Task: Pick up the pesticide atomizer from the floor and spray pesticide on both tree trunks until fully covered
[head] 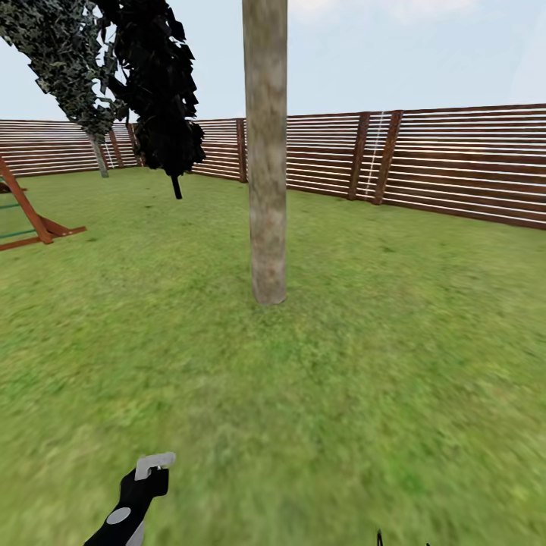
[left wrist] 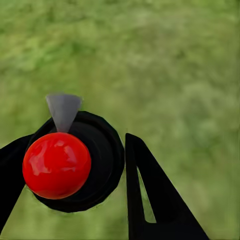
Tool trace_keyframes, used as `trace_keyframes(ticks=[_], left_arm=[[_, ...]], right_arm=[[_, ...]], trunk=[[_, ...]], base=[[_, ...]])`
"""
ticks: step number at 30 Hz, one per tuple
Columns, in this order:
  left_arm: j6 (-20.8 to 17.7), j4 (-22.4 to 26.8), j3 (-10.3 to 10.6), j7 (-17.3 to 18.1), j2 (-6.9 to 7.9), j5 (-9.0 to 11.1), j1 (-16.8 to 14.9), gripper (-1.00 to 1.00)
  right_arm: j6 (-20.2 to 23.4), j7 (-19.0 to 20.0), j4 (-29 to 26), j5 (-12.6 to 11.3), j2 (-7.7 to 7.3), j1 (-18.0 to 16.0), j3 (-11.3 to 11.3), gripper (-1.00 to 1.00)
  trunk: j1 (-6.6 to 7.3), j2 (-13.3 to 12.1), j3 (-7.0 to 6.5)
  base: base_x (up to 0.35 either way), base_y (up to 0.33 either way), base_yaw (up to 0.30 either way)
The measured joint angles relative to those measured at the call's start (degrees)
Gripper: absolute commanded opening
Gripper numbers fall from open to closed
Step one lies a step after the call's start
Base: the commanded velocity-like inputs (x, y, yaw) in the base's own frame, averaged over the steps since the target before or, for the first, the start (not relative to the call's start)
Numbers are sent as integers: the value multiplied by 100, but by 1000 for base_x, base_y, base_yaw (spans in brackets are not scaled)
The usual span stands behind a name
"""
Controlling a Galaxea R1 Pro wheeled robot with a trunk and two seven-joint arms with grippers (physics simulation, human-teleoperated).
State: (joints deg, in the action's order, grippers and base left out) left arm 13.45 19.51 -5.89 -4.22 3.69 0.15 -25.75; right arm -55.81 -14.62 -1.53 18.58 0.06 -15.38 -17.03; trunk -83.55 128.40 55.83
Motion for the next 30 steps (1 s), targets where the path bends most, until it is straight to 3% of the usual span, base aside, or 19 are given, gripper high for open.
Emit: trace_keyframes(ticks=[30], left_arm=[[0,0,0,0,0,-4,0,-100]], right_arm=[[0,-11,-1,-4,3,0,-2,100]], trunk=[[0,0,0]], base=[[337,0,0]])
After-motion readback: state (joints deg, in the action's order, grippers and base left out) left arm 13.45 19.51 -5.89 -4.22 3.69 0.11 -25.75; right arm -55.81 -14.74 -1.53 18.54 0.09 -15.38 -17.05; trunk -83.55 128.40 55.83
